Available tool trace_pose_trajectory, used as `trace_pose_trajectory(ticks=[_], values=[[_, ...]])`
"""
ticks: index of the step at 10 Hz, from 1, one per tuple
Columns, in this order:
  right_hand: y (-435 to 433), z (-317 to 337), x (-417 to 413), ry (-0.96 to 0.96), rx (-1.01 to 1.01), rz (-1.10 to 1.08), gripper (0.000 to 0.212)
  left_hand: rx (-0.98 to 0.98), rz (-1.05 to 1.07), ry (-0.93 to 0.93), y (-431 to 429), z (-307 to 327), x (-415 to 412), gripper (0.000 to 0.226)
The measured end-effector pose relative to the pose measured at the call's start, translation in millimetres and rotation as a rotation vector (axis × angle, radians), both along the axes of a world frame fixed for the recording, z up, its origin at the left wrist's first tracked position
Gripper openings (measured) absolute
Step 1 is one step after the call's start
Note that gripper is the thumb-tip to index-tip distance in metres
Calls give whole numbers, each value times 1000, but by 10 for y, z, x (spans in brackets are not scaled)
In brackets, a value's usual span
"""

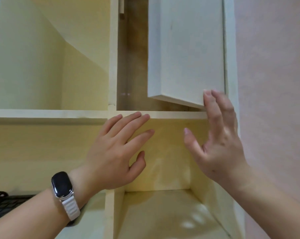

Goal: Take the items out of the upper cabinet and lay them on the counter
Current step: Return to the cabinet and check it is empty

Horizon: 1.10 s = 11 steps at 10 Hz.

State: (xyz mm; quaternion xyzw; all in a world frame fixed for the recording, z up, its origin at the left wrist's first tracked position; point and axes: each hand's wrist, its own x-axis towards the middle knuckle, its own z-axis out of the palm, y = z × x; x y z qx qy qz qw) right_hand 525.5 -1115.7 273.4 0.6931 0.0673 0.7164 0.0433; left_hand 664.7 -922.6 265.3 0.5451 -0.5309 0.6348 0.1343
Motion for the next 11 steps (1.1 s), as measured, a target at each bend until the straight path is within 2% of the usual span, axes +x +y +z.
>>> trace_pose_trajectory(ticks=[3, 4, 5, 6, 8, 10, 11], values=[[51, 15, 243, 26, -40, -448, 74, -19, -28, -26, -14, 5, 34, 40], [93, 71, 307, 102, -34, -591, 77, -11, -19, -28, 3, 4, 36, 41], [98, 97, 309, 158, -28, -646, 79, -11, -17, -22, -4, 7, 43, 41], [101, 122, 232, 217, -24, -640, 82, 0, 7, -24, 19, -8, 40, 42], [285, 180, -42, 459, 75, -619, 82, 72, 160, -27, 80, 2, -48, 46], [369, 103, -273, 459, 57, -491, 59, 1, 20, 110, 157, -107, -251, 43], [397, -77, -354, 490, 77, -486, 62, -10, -11, 140, 165, -251, -336, 42]])
